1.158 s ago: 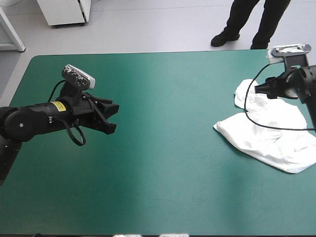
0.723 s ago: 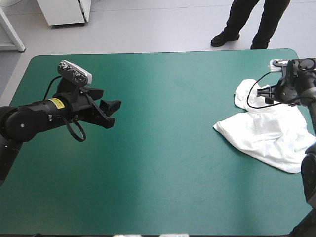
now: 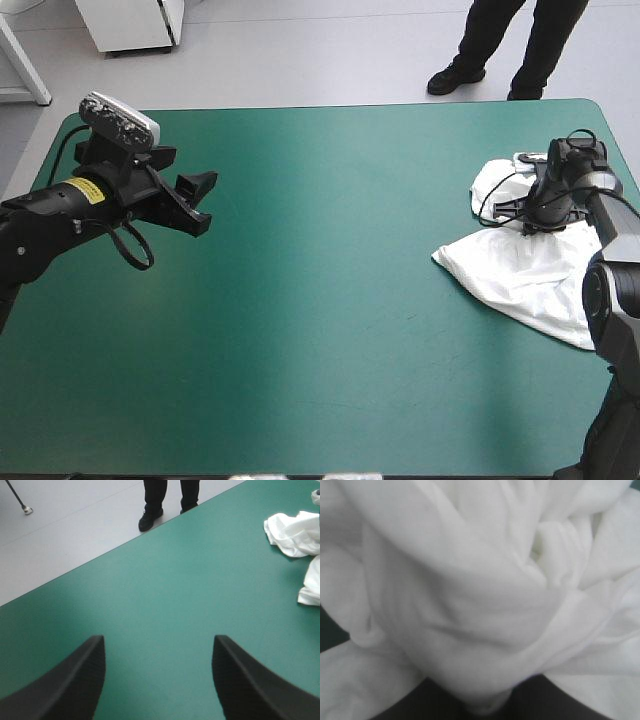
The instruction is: Fold the cloth
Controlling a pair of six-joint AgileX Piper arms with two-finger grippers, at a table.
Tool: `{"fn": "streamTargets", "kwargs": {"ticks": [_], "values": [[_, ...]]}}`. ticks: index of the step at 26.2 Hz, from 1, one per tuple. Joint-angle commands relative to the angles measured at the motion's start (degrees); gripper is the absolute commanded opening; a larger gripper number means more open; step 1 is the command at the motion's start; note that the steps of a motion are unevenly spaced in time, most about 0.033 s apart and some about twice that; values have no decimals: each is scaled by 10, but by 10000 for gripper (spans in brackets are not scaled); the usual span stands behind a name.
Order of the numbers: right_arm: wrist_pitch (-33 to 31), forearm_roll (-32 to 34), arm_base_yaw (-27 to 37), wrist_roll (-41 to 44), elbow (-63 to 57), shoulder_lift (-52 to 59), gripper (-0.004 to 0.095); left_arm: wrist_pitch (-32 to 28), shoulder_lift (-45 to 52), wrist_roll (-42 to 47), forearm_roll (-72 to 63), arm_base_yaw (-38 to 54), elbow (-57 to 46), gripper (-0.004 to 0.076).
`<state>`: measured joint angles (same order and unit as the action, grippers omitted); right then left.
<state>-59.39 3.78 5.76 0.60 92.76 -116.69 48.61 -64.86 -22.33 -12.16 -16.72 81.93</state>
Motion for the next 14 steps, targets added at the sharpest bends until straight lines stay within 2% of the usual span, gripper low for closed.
{"fn": "streamTargets", "kwargs": {"ticks": [1, 6, 9, 14], "values": [[25, -38, 12, -50, 0, -10, -17, -22, 12, 5, 21, -2, 44, 459], [5, -201, 2, -155, 0, -4, -12, 11, 13, 53, 80, -2, 82, 459], [1, -220, -30, -166, 1, 7, -11, 20, 19, 77, 111, -2, 82, 459], [-4, -225, -122, -162, 16, 15, -11, 26, 36, 98, 139, -2, 82, 459]]}}
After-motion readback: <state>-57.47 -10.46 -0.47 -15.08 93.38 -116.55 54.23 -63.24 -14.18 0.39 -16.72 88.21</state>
